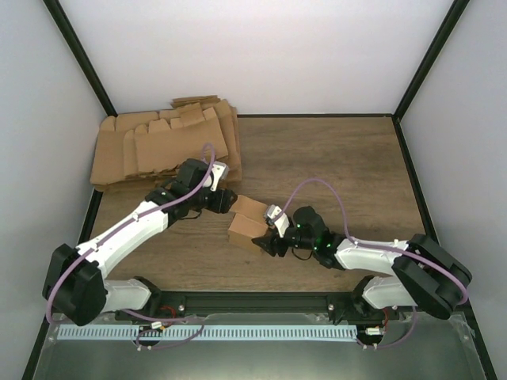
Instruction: Fold the paper box
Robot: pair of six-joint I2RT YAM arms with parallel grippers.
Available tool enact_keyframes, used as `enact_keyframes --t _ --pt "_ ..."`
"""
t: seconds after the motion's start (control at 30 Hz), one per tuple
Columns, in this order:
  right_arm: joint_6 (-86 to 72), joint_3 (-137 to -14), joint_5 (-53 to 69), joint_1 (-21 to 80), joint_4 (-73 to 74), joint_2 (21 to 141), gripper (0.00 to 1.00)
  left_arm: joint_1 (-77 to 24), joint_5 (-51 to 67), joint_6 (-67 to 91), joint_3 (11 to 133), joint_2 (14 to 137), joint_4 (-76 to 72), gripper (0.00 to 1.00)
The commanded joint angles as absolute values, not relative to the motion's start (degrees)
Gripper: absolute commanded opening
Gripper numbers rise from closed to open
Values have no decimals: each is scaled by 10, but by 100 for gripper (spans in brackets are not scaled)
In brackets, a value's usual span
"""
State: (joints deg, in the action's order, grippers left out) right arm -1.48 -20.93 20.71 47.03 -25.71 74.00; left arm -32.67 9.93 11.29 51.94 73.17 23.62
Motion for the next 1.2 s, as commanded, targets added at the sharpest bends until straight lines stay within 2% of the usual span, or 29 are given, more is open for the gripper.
enact_keyframes --t 0.0,0.13,0.27,0.37,0.43,0.7,0.83,1.0,1.03,1.1,1.17 --pt "2 -234 196 475 -257 749 55 -319 160 108 520 741 220 64" --pt "5 -239 194 478 -255 760 56 -318 199 103 533 771 248 60" --pt "8 -246 180 485 -249 769 56 -318 208 102 538 777 259 48" --pt "6 -251 175 485 -244 774 55 -318 204 100 546 771 274 34" --pt "5 -253 169 486 -241 776 55 -319 198 102 550 765 285 32" --pt "4 -258 163 486 -236 783 55 -319 188 98 548 735 296 34" --pt "4 -259 164 486 -234 782 55 -318 174 93 551 742 308 25" --pt "4 -260 163 486 -233 781 55 -320 152 91 552 752 315 23" --pt "4 -261 163 486 -232 782 55 -320 150 90 553 754 316 20" --pt "3 -262 161 485 -231 781 55 -320 147 91 555 756 318 6" --pt "-1 -263 155 486 -229 781 56 -320 146 94 553 756 318 4"
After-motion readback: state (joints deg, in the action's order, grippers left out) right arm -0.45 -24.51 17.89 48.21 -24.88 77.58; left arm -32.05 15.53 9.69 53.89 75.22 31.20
